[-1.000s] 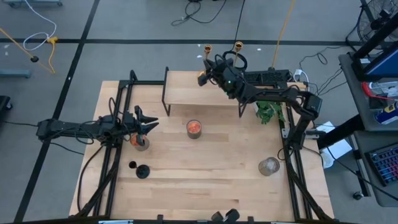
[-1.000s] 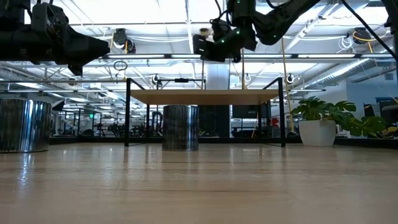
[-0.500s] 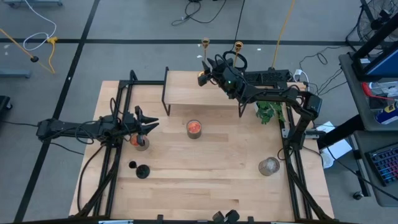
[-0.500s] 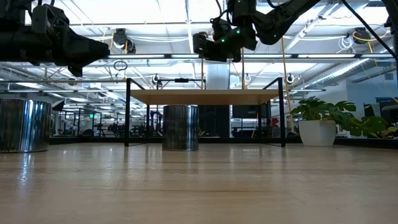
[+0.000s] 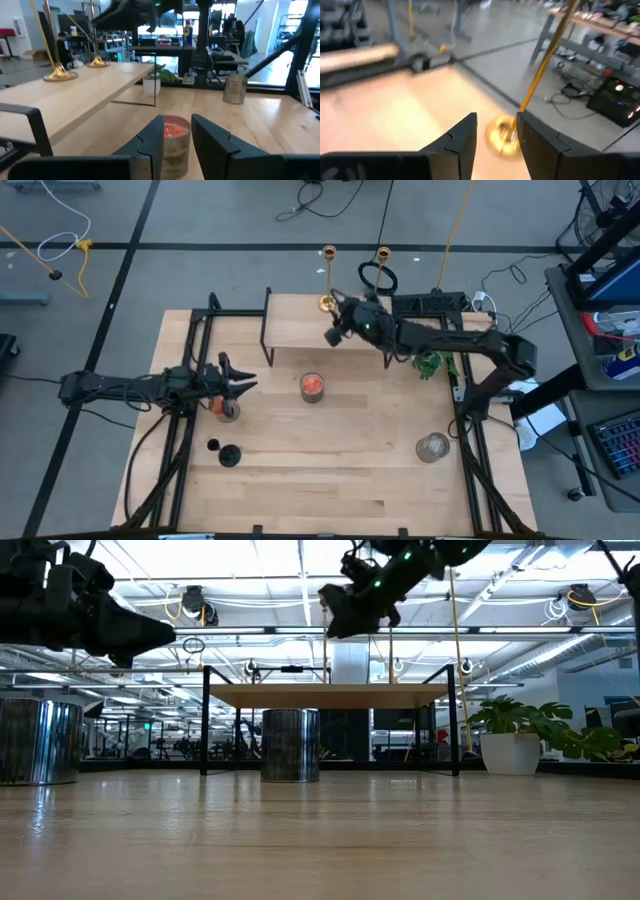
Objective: Pick & Place candle stick holders
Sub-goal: Put the black candle holder on the shelf
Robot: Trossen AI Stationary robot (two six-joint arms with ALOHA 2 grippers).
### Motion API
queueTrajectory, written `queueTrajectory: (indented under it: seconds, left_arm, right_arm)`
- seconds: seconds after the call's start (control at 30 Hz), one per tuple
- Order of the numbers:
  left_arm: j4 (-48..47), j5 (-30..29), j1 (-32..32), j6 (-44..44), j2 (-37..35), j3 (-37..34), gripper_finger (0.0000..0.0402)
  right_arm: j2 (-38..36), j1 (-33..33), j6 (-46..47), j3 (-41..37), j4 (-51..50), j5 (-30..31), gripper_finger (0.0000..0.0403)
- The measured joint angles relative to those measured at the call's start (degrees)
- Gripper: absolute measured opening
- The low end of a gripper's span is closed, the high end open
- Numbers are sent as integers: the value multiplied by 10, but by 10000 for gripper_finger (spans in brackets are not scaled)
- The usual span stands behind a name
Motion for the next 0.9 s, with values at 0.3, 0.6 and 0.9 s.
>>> queueTrajectory:
  seconds: [0.3,0.6,0.9]
  left_arm:
    - [-155,0,0,29,0,80,104]
    - [-528,30,-12,-60,64,282,104]
    - [-522,132,-127,2,173,278,104]
  right_arm:
    - [-114,138,26,-100,-31,-2,121]
    - [-200,236,42,-281,194,-28,116]
    - [-204,246,31,-354,352,-168,116]
